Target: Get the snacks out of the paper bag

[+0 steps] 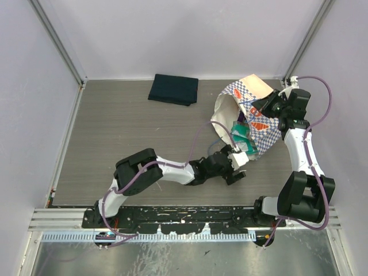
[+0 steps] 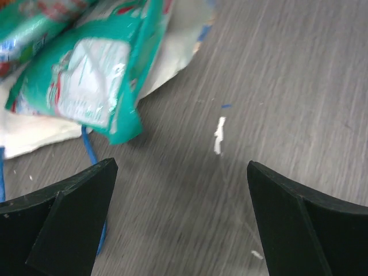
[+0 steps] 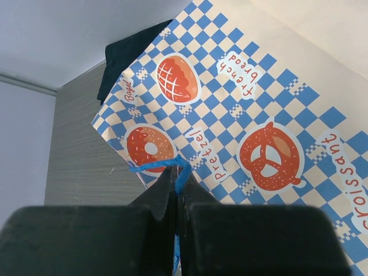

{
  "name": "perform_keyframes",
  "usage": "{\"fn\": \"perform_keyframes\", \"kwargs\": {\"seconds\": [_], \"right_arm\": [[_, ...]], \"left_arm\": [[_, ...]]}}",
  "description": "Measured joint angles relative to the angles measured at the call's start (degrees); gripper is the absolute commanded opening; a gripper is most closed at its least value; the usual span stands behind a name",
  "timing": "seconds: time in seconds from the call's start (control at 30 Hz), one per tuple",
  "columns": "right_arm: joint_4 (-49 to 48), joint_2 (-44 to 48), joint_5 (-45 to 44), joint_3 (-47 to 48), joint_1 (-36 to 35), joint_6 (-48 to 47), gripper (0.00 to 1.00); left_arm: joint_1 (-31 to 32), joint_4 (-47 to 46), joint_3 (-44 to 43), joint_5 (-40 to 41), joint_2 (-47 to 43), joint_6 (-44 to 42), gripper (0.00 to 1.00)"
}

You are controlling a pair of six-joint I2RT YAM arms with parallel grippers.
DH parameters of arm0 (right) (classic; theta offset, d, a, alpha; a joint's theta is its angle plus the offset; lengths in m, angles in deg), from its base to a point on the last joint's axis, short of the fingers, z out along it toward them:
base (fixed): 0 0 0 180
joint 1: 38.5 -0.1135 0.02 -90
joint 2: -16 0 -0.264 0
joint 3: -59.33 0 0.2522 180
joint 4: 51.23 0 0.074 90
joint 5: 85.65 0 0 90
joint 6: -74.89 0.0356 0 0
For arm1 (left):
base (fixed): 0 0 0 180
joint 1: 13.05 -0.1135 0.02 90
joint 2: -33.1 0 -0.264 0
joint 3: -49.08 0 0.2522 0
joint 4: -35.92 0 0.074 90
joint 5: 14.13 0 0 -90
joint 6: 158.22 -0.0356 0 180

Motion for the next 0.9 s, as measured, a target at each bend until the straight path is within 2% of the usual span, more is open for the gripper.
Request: {"fn": "perform_keyframes", "kwargs": {"seconds": [0.13, 0.4, 0.57, 0.9], "right_arm": [[0.0, 0.52, 0.59, -0.7, 0.0, -0.07, 0.01], [-0.02, 0.63, 1.77, -0.92, 0.02, -0.26, 0.01], [-0.02, 0.63, 2.14, -1.03, 0.02, -0.26, 0.01], [-0.04, 0.63, 2.32, -1.29, 0.0, -0.37, 0.01]], "left_arm": [[3.63, -3.41, -0.68, 6.45, 1.16, -7.91, 0.98], [3.48, -10.45, -2.8, 15.06, 5.18, -15.58, 1.0], [3.15, -12.24, -4.11, 16.22, 6.45, -17.25, 0.74], [2.91, -12.44, -4.66, 14.03, 6.56, -16.92, 0.45]]}}
